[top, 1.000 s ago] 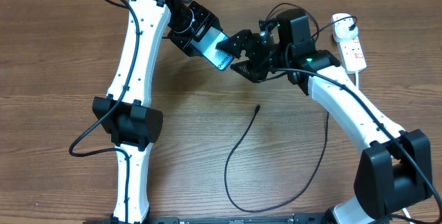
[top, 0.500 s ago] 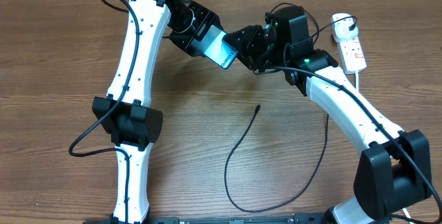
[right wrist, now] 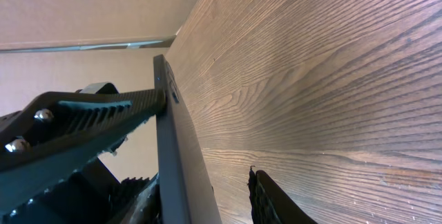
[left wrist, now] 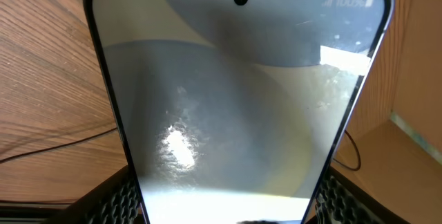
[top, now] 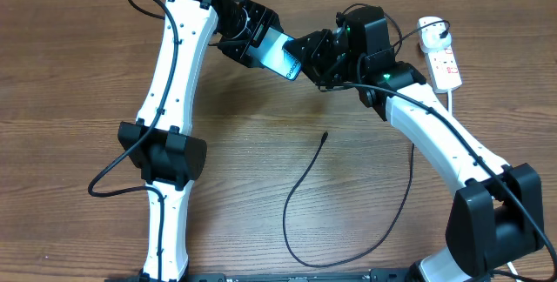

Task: Plug charger to phone and switch on socket
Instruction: 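Move the right gripper to the phone and grasp its side edge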

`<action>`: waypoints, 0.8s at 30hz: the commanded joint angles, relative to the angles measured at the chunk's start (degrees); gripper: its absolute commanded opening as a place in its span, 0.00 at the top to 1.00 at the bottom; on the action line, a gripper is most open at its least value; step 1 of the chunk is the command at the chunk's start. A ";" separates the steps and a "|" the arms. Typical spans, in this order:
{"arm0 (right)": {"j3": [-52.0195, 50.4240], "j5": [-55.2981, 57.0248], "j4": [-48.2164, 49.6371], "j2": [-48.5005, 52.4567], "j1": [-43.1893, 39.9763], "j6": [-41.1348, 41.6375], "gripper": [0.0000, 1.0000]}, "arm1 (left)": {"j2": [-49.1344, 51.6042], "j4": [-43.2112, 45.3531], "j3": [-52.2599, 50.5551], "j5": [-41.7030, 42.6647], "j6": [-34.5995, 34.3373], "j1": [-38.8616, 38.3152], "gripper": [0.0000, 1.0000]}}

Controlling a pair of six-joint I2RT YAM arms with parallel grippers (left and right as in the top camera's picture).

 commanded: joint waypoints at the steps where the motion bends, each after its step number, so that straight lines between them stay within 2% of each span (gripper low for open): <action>1: 1.05 1.14 -0.31 -1.33 1.11 -1.90 0.67 | -1.97 0.59 1.53 1.09 -1.84 -0.04 0.59; 11: 1.05 2.67 -0.72 -1.33 1.49 -3.82 0.67 | -1.97 0.59 1.53 1.09 -1.84 -0.04 0.59; 20: 1.05 4.85 0.20 -1.33 1.49 -9.49 0.68 | -1.97 0.76 1.53 0.59 -1.90 0.09 0.59; 24: 1.05 3.91 0.33 -1.38 1.49 -9.46 0.76 | -1.97 0.74 1.53 -0.83 -2.27 0.37 0.59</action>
